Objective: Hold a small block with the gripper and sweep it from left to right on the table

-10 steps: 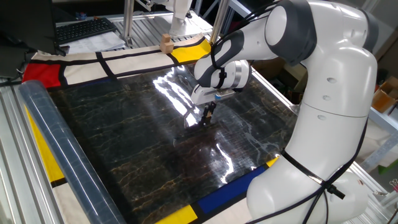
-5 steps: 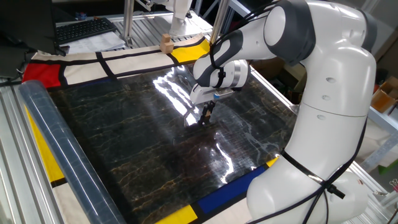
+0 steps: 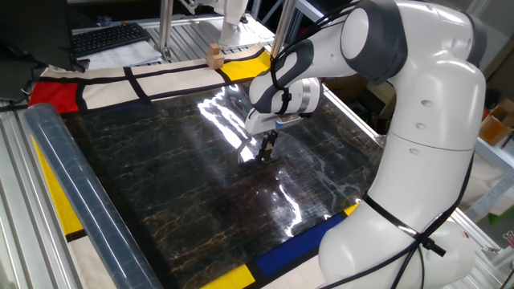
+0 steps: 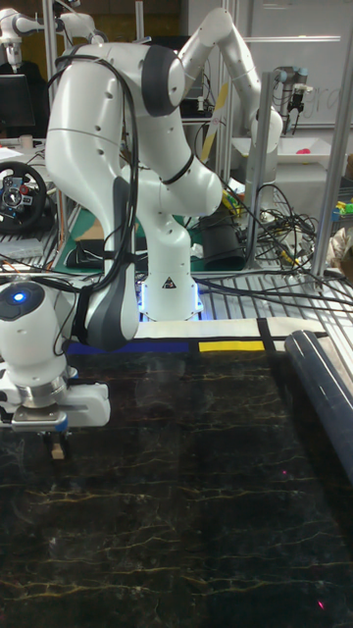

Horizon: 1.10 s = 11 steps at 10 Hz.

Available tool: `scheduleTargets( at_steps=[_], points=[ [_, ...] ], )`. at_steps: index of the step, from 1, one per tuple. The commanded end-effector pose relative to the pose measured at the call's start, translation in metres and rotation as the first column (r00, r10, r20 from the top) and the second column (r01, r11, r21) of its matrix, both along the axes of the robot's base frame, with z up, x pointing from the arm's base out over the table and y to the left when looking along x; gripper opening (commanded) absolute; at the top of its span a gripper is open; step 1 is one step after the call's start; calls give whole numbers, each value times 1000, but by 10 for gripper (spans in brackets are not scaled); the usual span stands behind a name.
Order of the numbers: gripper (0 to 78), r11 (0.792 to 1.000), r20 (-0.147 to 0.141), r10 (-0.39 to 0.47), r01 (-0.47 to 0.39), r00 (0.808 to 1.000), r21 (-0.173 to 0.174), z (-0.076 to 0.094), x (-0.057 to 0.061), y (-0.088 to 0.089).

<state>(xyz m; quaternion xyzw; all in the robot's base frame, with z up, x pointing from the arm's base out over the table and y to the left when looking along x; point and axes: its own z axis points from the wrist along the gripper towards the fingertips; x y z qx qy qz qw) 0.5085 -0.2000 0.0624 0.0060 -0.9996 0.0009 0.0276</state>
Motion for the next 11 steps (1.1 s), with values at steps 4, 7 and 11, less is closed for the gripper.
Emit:
scheduleTargets(
  at_steps=[4, 7, 11],
  points=[
    [11, 1000, 9, 18, -18, 1000, 19, 2, 0, 2],
    [11, 999, 4, 20, -20, 1000, 26, 6, -2, 10],
    [11, 1000, 3, 18, -18, 1000, 12, 4, -4, 20]
  ],
)
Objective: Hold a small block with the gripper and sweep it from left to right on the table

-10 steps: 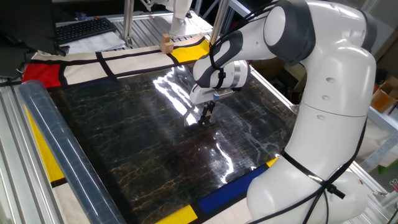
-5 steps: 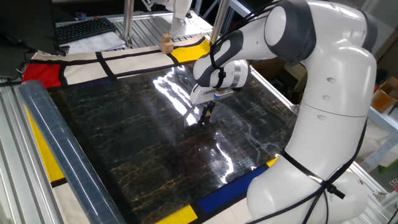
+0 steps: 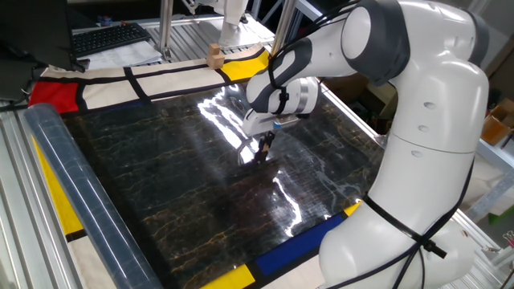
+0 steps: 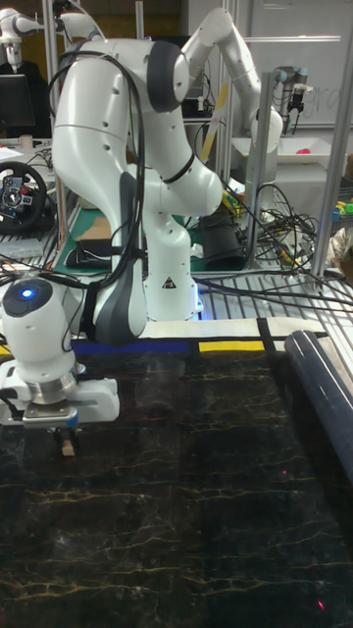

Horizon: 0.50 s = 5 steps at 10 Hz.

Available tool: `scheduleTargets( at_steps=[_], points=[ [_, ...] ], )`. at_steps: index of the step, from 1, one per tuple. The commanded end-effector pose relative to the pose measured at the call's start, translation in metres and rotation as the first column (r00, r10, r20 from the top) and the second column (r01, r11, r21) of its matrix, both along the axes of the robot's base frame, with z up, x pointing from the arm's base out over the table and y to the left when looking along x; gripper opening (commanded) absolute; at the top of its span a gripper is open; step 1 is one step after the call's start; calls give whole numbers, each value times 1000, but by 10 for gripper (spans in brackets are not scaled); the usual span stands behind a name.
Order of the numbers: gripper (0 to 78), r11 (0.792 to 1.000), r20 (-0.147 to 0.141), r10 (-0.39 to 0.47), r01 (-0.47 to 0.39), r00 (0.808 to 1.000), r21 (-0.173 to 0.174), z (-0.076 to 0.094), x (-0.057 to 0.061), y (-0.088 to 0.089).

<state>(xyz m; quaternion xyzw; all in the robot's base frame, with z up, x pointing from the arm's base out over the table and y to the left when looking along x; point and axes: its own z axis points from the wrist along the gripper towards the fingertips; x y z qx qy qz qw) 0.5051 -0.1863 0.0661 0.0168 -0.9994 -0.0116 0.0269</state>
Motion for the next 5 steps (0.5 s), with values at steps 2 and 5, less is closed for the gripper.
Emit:
scheduleTargets(
  at_steps=[2, 5],
  points=[
    [11, 1000, 3, -7, 7, 1000, -21, 6, -1, 5],
    [11, 999, 3, -7, 7, 1000, -44, 6, 0, 0]
  ],
)
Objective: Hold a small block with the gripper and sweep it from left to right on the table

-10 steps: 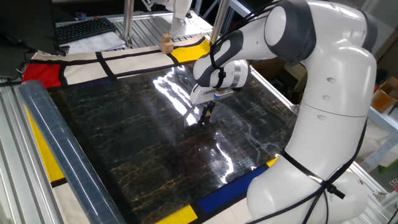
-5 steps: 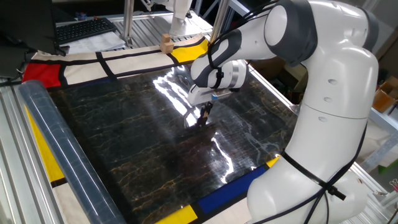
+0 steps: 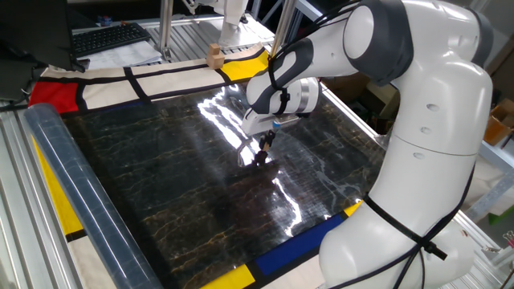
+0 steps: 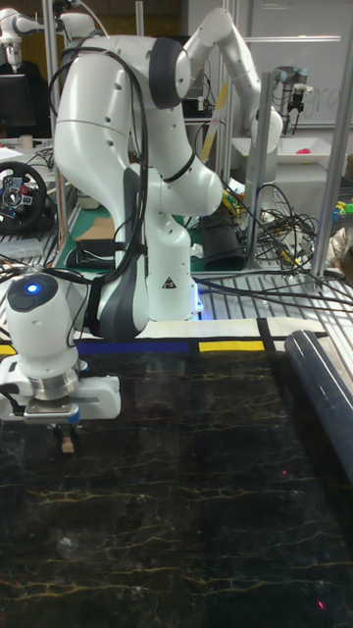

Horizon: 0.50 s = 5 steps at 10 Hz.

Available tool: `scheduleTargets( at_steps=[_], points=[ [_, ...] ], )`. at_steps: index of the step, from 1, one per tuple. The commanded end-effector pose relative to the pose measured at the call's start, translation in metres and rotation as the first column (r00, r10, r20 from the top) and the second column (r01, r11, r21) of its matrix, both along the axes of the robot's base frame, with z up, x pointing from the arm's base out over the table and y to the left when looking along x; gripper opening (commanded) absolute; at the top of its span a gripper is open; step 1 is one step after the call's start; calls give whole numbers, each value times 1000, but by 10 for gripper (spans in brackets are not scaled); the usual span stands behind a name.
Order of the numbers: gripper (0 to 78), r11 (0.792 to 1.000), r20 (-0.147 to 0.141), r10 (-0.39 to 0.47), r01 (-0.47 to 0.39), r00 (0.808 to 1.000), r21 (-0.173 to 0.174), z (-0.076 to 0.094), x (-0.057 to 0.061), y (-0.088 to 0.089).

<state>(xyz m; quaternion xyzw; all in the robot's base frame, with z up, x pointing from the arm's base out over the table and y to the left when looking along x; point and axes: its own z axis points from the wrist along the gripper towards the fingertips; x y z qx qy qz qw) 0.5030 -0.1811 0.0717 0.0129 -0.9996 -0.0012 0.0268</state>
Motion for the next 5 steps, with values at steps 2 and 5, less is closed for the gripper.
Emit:
scheduleTargets(
  at_steps=[2, 5],
  points=[
    [11, 1000, 2, 21, -21, 1000, -17, -8, 7, -19],
    [11, 1000, 0, 18, -18, 1000, -20, -9, 7, -20]
  ],
)
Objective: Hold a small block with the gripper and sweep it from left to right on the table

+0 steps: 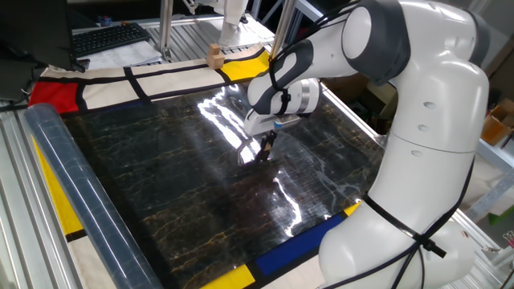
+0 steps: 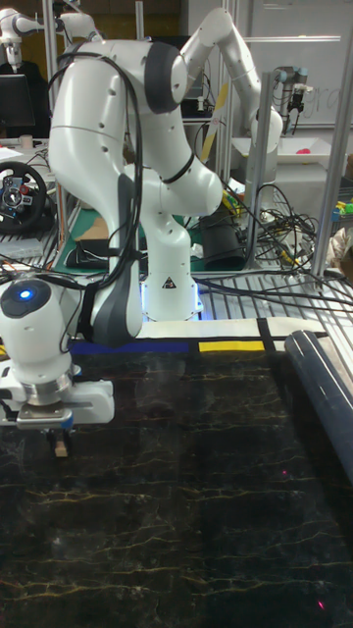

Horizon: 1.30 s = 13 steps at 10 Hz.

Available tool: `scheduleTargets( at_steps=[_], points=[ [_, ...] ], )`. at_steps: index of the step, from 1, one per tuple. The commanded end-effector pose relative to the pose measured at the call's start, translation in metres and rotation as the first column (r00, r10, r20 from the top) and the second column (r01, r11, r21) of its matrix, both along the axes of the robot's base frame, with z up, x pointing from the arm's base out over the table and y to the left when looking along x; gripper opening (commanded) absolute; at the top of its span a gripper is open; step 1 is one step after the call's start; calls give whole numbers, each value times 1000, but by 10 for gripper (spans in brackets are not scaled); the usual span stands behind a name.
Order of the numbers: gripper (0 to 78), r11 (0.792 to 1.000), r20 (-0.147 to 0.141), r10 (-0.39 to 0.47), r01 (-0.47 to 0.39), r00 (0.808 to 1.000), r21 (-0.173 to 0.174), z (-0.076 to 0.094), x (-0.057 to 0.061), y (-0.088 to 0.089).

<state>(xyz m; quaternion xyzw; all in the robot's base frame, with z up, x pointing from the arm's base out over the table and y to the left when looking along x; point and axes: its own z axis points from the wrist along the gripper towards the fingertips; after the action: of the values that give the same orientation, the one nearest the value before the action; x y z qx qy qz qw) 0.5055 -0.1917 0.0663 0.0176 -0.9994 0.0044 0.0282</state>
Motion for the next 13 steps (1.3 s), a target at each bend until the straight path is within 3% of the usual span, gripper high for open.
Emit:
scheduleTargets(
  at_steps=[1, 4, 13],
  points=[
    [11, 1000, 2, 11, -11, 1000, -6, -5, 5, -9],
    [11, 1000, 5, 16, -16, 1000, 8, -12, 6, -4],
    [11, 1000, -8, -5, 5, 1000, 6, -9, -1, 24]
  ],
)
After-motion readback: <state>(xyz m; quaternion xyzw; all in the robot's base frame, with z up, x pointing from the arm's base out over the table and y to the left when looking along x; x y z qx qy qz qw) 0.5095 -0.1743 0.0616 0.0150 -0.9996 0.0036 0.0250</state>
